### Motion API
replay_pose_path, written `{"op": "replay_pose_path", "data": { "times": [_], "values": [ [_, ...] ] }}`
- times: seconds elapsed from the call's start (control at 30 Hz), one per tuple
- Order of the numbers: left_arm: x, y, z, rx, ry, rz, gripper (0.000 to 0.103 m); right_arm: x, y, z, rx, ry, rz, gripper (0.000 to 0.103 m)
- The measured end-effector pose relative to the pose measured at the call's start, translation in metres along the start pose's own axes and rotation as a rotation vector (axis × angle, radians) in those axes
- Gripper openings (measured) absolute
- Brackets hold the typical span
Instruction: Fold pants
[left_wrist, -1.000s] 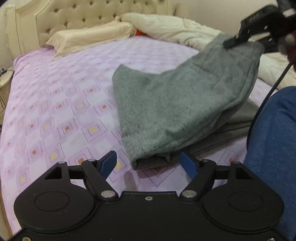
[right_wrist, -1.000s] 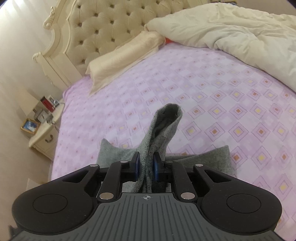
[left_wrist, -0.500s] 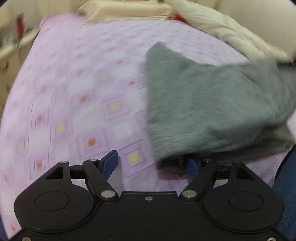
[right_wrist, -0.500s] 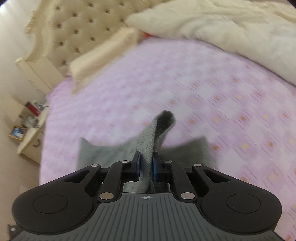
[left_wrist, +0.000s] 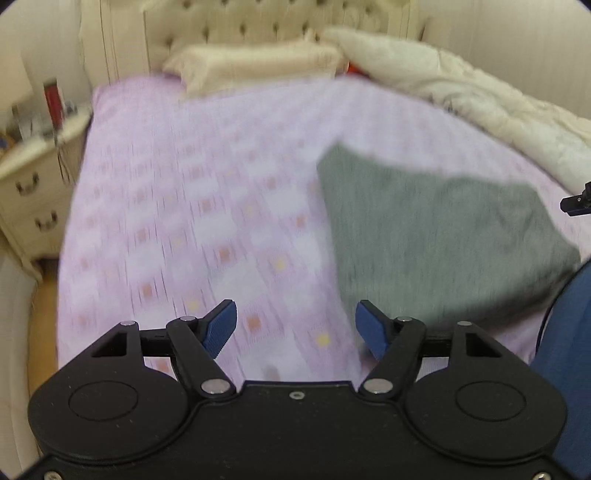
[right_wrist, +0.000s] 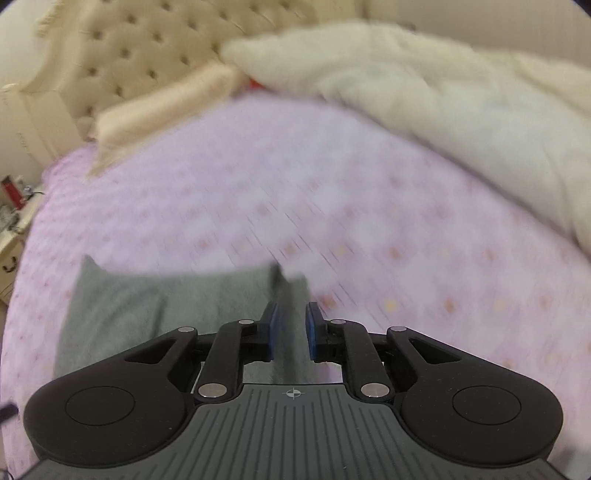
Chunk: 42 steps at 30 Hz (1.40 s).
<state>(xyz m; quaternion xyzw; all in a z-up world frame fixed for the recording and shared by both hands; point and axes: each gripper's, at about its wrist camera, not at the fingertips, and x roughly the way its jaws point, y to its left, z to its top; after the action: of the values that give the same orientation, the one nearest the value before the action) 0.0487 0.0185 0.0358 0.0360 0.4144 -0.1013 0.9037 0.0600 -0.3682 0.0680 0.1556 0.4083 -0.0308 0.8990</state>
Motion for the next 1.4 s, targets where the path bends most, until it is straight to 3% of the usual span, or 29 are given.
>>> {"op": "replay_pose_path", "data": {
  "times": [0.07, 0.1, 0.17, 0.27, 0.3, 0.37, 0.43, 0.47, 0.53, 0.7, 0.8, 0.87, 1.03, 1.07, 1.13, 1.2, 1.23, 1.27, 1.3, 1.4],
  "values": [
    [0.003, -0.004, 0.017, 0.010, -0.022, -0.013, 0.073, 0.003, 0.011, 0.002, -0.041, -0.005, 0.045, 0.018],
    [0.007, -0.006, 0.024, 0.011, -0.025, -0.018, 0.073, 0.008, 0.015, 0.003, -0.069, 0.017, 0.075, 0.025],
    [0.018, -0.013, 0.037, 0.020, -0.026, -0.026, 0.073, 0.024, 0.021, -0.003, -0.128, 0.087, 0.089, 0.030],
    [0.046, -0.028, 0.046, 0.053, 0.015, -0.030, 0.073, 0.052, 0.018, -0.019, -0.185, 0.199, -0.022, 0.030],
    [0.055, -0.032, 0.044, 0.068, 0.036, -0.028, 0.073, 0.056, 0.013, -0.026, -0.181, 0.207, -0.052, 0.036],
    [0.076, -0.044, 0.033, 0.130, 0.112, -0.035, 0.073, 0.048, 0.003, -0.035, -0.139, 0.150, -0.040, 0.044],
    [0.094, -0.050, 0.019, 0.191, 0.201, -0.052, 0.075, 0.040, -0.007, -0.039, -0.097, 0.146, -0.012, 0.044],
    [0.090, -0.048, 0.015, 0.191, 0.164, -0.049, 0.078, 0.038, -0.012, -0.040, -0.075, 0.142, 0.005, 0.045],
    [0.087, -0.043, 0.017, 0.182, 0.168, -0.061, 0.078, 0.039, -0.022, -0.043, -0.034, 0.147, 0.029, 0.051],
    [0.099, -0.025, 0.034, 0.029, 0.163, -0.059, 0.077, 0.050, -0.042, -0.050, 0.134, 0.147, 0.114, 0.059],
    [0.113, -0.022, 0.039, -0.034, 0.199, -0.102, 0.080, 0.050, -0.046, -0.050, 0.153, 0.123, 0.145, 0.060],
    [0.122, -0.022, 0.043, -0.075, 0.207, -0.117, 0.091, 0.053, -0.045, -0.047, 0.155, 0.122, 0.156, 0.062],
    [0.134, -0.030, 0.047, -0.086, 0.186, -0.103, 0.101, 0.061, -0.034, -0.041, 0.153, 0.149, 0.205, 0.062],
    [0.136, -0.032, 0.047, -0.082, 0.179, -0.088, 0.102, 0.062, -0.031, -0.040, 0.139, 0.148, 0.194, 0.059],
    [0.138, -0.038, 0.048, -0.076, 0.174, -0.062, 0.102, 0.064, -0.018, -0.037, 0.081, 0.150, 0.193, 0.040],
    [0.138, -0.041, 0.050, -0.078, 0.170, -0.069, 0.091, 0.059, -0.007, -0.033, 0.023, 0.133, 0.177, 0.029],
    [0.134, -0.042, 0.051, -0.063, 0.154, -0.074, 0.070, 0.054, -0.001, -0.031, -0.019, 0.121, 0.161, 0.028],
    [0.130, -0.044, 0.053, -0.037, 0.132, -0.072, 0.024, 0.049, 0.004, -0.029, -0.046, 0.108, 0.151, 0.026],
    [0.126, -0.042, 0.056, -0.024, 0.127, -0.133, 0.015, 0.043, 0.008, -0.026, -0.062, 0.091, 0.150, 0.025],
    [0.111, -0.032, 0.064, -0.074, 0.104, -0.156, 0.014, 0.030, 0.015, -0.014, -0.074, 0.046, 0.170, 0.024]
  ]
}}
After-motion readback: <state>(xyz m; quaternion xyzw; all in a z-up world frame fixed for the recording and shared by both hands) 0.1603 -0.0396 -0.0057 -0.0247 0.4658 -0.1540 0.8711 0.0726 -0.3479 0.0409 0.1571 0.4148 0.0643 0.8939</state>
